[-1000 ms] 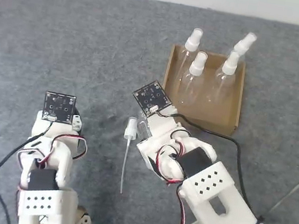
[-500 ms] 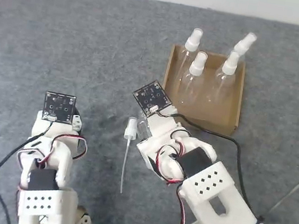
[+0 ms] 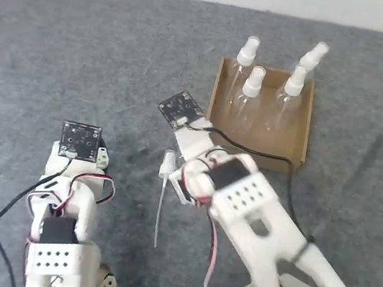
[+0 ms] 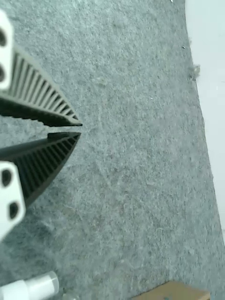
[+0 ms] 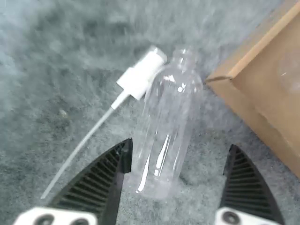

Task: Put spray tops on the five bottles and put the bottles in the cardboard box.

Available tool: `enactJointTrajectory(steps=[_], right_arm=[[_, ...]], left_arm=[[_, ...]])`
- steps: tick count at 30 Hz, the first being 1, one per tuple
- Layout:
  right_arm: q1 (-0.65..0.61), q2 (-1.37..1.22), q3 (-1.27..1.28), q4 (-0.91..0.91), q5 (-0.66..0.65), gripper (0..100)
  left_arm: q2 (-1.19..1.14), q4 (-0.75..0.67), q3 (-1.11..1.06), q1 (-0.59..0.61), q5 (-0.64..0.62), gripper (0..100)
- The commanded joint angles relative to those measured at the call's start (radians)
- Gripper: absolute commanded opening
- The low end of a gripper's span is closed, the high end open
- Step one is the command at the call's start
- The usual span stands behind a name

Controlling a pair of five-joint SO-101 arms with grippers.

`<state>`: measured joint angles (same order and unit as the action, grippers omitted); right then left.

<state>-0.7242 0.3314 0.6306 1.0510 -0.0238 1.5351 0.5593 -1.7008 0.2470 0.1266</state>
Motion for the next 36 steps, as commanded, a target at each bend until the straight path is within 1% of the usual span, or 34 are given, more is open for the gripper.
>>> enactJointTrajectory(steps=[1, 5, 11, 20, 27, 32, 36], right_arm=[[-0.004, -0.077, -0.1, -0.001, -0.005, 27.4], [-0.002, -0.147, -0.132, -0.007, -0.003, 27.4], [-0.005, -0.197, -0.103, -0.07, -0.003, 27.2], [-0.007, -0.295, -0.089, -0.073, -0.003, 26.3], [-0.008, -0.318, -0.089, -0.093, -0.003, 11.0], [-0.025, -0.3, -0.097, -0.093, -0.012, 1.7], [-0.07, -0.232, -0.092, -0.079, -0.014, 0.6]], left_arm=[[0.018, -0.023, 0.008, -0.002, 0.009, 1], [0.018, -0.023, 0.008, -0.002, 0.009, 1], [0.018, -0.023, 0.008, -0.002, 0.009, 1], [0.018, -0.023, 0.008, -0.002, 0.009, 1], [0.018, -0.023, 0.008, -0.002, 0.009, 1], [0.018, -0.023, 0.008, -0.005, 0.009, 1], [0.018, -0.023, 0.008, -0.005, 0.009, 1]])
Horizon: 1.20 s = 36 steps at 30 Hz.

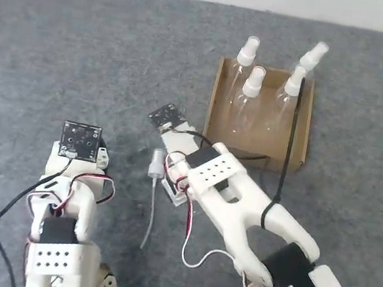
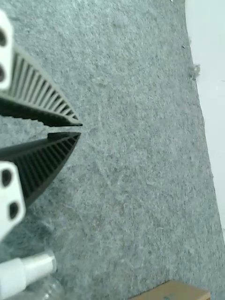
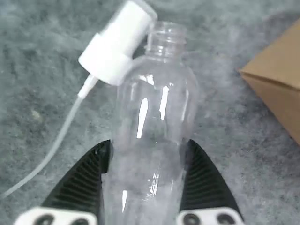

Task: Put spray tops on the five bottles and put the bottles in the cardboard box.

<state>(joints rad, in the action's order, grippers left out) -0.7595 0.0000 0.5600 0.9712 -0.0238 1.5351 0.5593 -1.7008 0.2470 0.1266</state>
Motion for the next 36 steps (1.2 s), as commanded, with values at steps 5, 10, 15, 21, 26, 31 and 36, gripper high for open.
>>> enactJointTrajectory(steps=[5, 10, 15, 21, 26, 31, 36], right_arm=[[-0.042, 0.229, -0.025, 0.102, -0.063, 0.6], [-0.041, 0.38, -0.046, 0.271, -0.186, 0.6], [-0.01, 0.538, -0.144, 0.501, -0.209, 0.9], [0.317, 0.674, -0.16, 0.619, -0.333, 0.9], [0.638, 0.708, -0.129, 0.697, -0.506, 0.9], [0.949, 0.711, -0.074, 0.641, -0.654, 0.7], [1.196, 0.699, 0.041, 0.509, -0.807, 0.7]], left_arm=[[0.018, -0.023, 0.008, -0.005, 0.009, 1], [0.018, -0.023, 0.008, -0.005, 0.009, 1], [0.018, -0.023, 0.008, -0.006, 0.009, 1], [0.018, -0.021, 0.018, 0.0, 0.009, 1], [0.009, 0.161, 0.185, 0.0, 0.002, 1], [0.008, 0.318, 0.335, -0.129, 0.02, 1], [0.005, 0.477, 0.544, -0.19, 0.017, 1]])
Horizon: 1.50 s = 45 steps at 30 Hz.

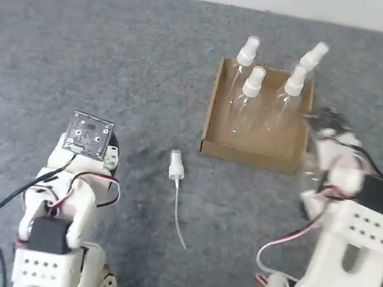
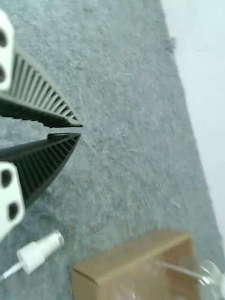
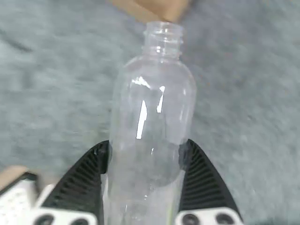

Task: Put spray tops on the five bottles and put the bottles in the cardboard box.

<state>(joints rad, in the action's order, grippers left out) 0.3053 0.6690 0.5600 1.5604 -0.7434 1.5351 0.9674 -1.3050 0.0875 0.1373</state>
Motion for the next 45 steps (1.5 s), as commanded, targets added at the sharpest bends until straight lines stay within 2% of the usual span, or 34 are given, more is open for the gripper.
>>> enactJointTrajectory(steps=[1, 4, 7, 12, 18, 24, 29, 34, 42, 45], right_arm=[[0.171, 0.03, 0.08, -0.117, -0.107, 0.7], [0.26, 0.03, 0.203, -0.255, -0.143, 0.7], [0.309, 0.03, 0.33, -0.403, -0.172, 0.9], [0.317, 0.03, 0.499, -0.555, -0.186, 0.9], [0.369, 0.03, 0.566, -0.685, -0.183, 0.9], [0.4, 0.03, 0.568, -0.702, -0.186, 0.9], [0.397, 0.03, 0.563, -0.702, -0.186, 0.9], [0.394, 0.03, 0.569, -0.694, -0.186, 0.9], [0.394, 0.03, 0.617, -0.699, -0.189, 0.9], [0.394, 0.031, 0.631, -0.699, -0.236, 0.9]], left_arm=[[-0.008, 0.091, 0.188, -0.043, 0.006, 1], [-0.123, 0.127, 0.289, -0.078, 0.006, 1], [-0.331, 0.129, 0.369, -0.107, -0.028, 1], [-0.692, 0.127, 0.507, -0.121, -0.152, 1], [-0.984, 0.112, 0.619, -0.124, -0.258, 4], [-1.146, 0.003, 0.624, -0.13, -0.308, 14], [-1.238, -0.064, 0.622, -0.206, -0.359, 15], [-1.367, -0.095, 0.628, -0.278, -0.396, 23], [-1.498, -0.091, 0.65, -0.296, -0.391, 24], [-1.525, -0.091, 0.65, -0.296, -0.388, 18]])
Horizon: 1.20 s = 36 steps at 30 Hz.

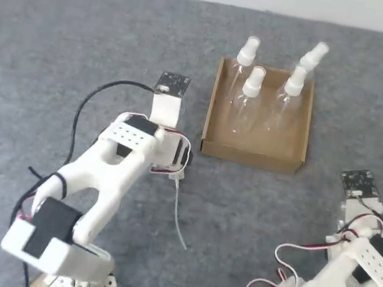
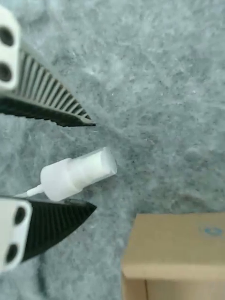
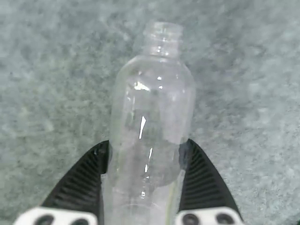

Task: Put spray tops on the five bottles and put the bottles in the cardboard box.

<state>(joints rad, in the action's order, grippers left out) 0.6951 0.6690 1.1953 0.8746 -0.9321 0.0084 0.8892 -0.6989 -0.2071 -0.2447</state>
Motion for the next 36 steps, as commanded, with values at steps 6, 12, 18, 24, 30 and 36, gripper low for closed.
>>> enactJointTrajectory(steps=[6, 12, 18, 24, 30, 36], right_arm=[[0.004, 0.033, 0.015, -0.015, -0.075, 1.0], [0.005, 0.041, 0.015, -0.013, -0.075, 1.0], [0.007, 0.041, 0.015, -0.008, -0.075, 1.0], [0.007, 0.041, 0.015, -0.007, -0.075, 1.1], [0.007, 0.041, 0.015, -0.005, -0.075, 1.1], [0.008, 0.041, 0.015, -0.005, -0.075, 1.1]], left_arm=[[-0.029, -0.041, 0.051, -0.003, 0.058, 8], [-0.021, -0.037, 0.05, -0.002, 0.144, 5], [-0.032, 0.031, 0.079, -0.003, 0.141, 13], [-0.032, 0.049, 0.087, 0.0, 0.143, 16], [-0.083, 0.046, 0.116, 0.0, 0.144, 16], [-0.175, 0.086, 0.185, 0.0, 0.149, 11]])
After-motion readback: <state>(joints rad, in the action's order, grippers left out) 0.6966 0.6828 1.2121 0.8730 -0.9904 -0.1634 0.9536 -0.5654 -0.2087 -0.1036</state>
